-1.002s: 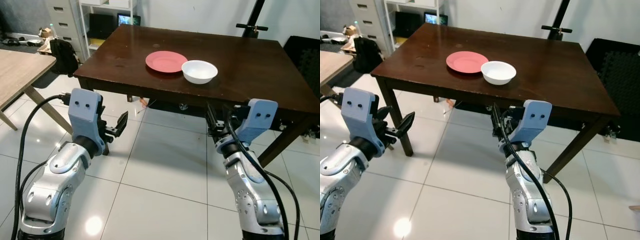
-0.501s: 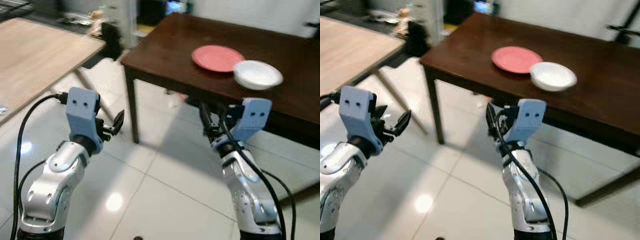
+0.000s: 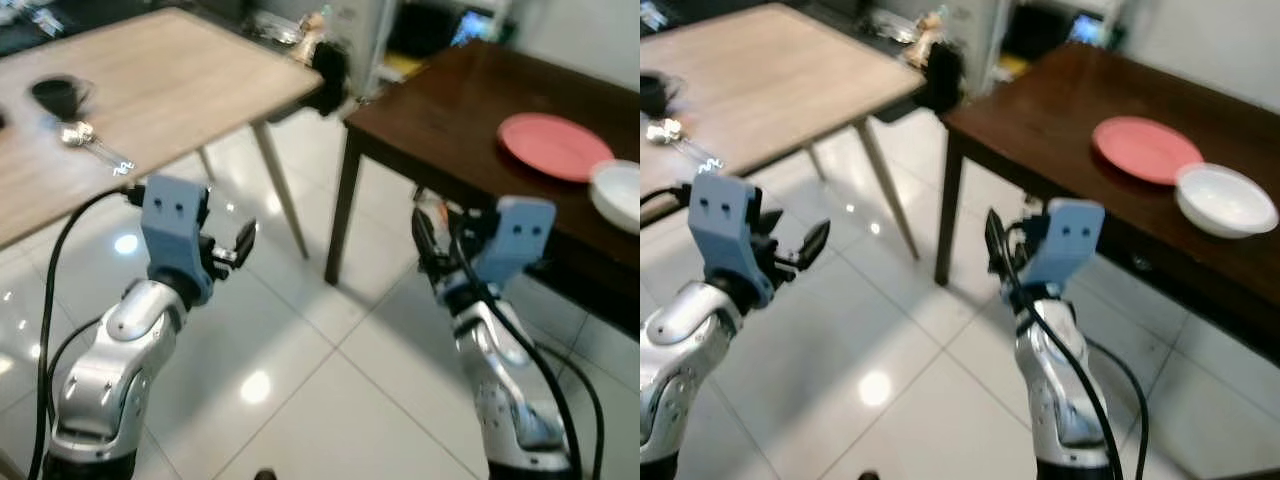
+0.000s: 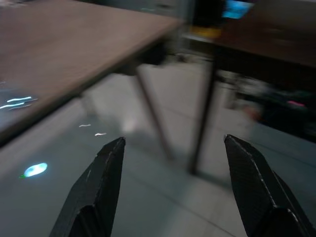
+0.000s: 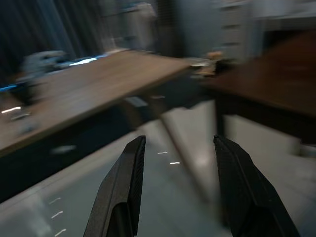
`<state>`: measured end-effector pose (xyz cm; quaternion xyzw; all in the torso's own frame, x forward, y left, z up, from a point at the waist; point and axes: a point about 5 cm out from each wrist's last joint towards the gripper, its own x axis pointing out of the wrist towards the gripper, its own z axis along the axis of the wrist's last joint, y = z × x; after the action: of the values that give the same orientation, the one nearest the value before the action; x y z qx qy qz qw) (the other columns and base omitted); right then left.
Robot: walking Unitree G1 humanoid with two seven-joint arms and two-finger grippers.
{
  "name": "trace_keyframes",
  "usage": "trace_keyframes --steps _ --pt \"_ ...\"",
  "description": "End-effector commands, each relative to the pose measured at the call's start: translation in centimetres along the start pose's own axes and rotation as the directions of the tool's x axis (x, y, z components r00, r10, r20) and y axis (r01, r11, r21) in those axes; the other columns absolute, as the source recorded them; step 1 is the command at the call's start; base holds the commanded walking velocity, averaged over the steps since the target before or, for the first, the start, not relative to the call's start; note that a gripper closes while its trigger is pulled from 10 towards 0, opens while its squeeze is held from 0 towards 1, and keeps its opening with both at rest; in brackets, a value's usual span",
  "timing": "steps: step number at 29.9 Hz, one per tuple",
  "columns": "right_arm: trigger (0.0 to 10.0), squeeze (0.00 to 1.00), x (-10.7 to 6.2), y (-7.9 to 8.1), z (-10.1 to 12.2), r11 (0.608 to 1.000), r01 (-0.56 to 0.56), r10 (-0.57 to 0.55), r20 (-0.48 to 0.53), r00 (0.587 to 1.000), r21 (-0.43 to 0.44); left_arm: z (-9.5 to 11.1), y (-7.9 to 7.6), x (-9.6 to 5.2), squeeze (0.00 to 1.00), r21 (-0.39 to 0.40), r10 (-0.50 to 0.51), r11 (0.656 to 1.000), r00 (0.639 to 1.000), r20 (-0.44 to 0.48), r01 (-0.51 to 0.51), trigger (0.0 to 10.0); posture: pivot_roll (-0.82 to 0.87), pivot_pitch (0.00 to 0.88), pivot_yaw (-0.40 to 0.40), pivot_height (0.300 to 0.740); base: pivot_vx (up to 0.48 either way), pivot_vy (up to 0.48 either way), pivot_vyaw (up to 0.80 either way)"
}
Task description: Setting the table
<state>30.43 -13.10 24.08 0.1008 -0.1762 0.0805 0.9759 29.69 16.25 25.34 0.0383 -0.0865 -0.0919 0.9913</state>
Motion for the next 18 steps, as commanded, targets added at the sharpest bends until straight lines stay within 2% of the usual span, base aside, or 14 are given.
trace_keyframes --steps 1,5,16,18 --pt "10.0 0.0 -0.27 -0.44 -0.37 1.0 0.016 -0.016 -0.019 1.0 -0.001 -0.52 -0.13 -0.11 0.0 -0.003 0.0 1.0 1.0 -0.014 0.0 10.0 0.09 0.183 0.041 0.74 0.0 0.0 0.8" --pt "10.0 0.0 -0.27 -0.42 -0.36 1.0 0.015 -0.015 -0.019 1.0 0.0 -0.51 -0.08 -0.07 0.0 -0.002 0.0 1.0 1.0 -0.013 0.0 10.0 0.09 0.184 0.041 0.74 0.0 0.0 0.8" --pt "10.0 0.0 -0.31 -0.37 -0.33 1.0 0.014 -0.014 -0.016 1.0 0.003 -0.51 0.05 0.03 0.0 0.001 0.014 1.0 1.0 -0.009 -0.014 10.0 0.08 0.185 0.041 0.74 0.379 0.0 0.79" --pt "10.0 0.0 -0.32 -0.32 -0.25 1.0 0.014 -0.014 -0.009 1.0 0.014 -0.52 0.07 0.04 0.0 0.0 0.014 1.0 1.0 -0.009 -0.014 10.0 0.09 0.185 0.042 0.74 0.386 0.0 0.0"
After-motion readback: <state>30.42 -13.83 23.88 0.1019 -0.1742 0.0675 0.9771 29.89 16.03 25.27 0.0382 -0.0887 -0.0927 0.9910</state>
